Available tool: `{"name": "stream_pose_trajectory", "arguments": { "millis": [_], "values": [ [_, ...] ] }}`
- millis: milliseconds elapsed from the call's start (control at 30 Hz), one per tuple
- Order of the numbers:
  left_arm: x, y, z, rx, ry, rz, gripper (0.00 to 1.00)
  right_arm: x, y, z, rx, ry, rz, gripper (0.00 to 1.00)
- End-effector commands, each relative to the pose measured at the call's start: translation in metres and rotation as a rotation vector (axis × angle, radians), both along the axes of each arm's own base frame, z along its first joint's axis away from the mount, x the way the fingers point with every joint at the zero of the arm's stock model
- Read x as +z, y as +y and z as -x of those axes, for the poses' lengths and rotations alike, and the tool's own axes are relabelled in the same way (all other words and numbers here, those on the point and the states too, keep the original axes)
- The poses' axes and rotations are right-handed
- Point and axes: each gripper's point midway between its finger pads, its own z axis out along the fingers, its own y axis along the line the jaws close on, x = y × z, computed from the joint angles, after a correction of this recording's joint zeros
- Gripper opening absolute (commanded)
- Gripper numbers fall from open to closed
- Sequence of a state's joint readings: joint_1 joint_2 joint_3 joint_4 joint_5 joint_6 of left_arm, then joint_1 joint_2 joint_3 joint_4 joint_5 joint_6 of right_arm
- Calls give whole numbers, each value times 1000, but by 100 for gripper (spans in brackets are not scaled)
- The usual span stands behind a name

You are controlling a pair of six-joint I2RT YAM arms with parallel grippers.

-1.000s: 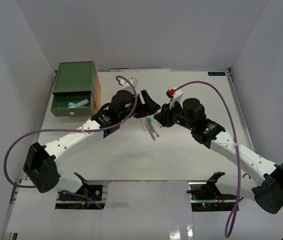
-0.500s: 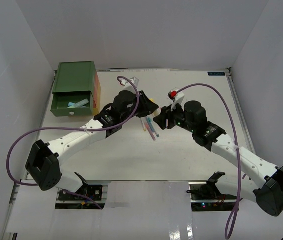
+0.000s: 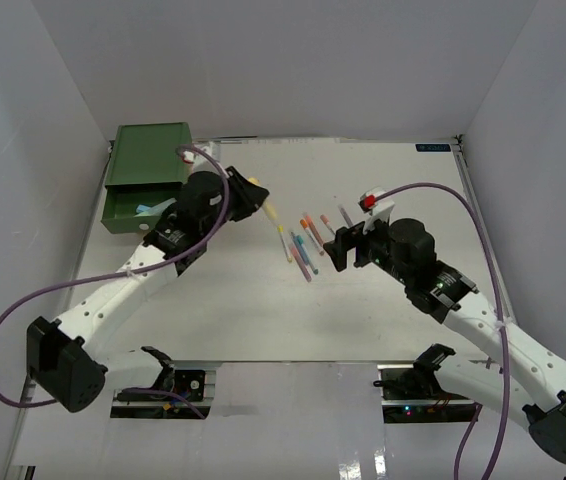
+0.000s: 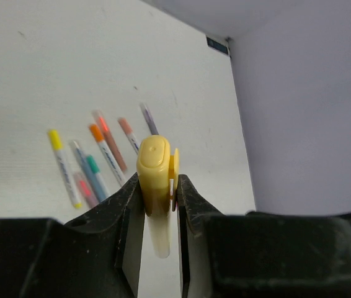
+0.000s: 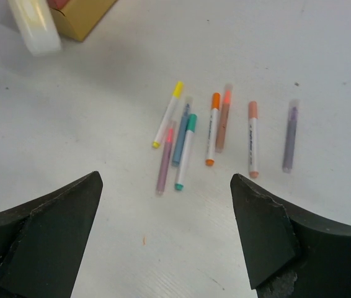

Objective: Sort the stationery into containers
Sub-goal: Place the pen in the drawer.

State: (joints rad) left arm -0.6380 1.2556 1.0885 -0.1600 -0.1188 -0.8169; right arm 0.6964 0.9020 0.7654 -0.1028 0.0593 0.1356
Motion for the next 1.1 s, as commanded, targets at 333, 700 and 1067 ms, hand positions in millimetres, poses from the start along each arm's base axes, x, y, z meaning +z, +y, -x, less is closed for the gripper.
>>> {"name": "stream_pose_trajectory", "arguments": {
  "millis": [333, 700, 1067],
  "values": [
    [50, 229, -27, 511, -60, -45, 21, -15, -49, 16, -115, -82, 69, 90],
    [8, 287, -46, 592, 34, 58, 29, -24, -50, 17, -111, -72, 87, 90],
    [-7, 293, -44, 612, 92, 43, 60, -27, -50, 17, -108, -68, 94, 90]
  ]
}}
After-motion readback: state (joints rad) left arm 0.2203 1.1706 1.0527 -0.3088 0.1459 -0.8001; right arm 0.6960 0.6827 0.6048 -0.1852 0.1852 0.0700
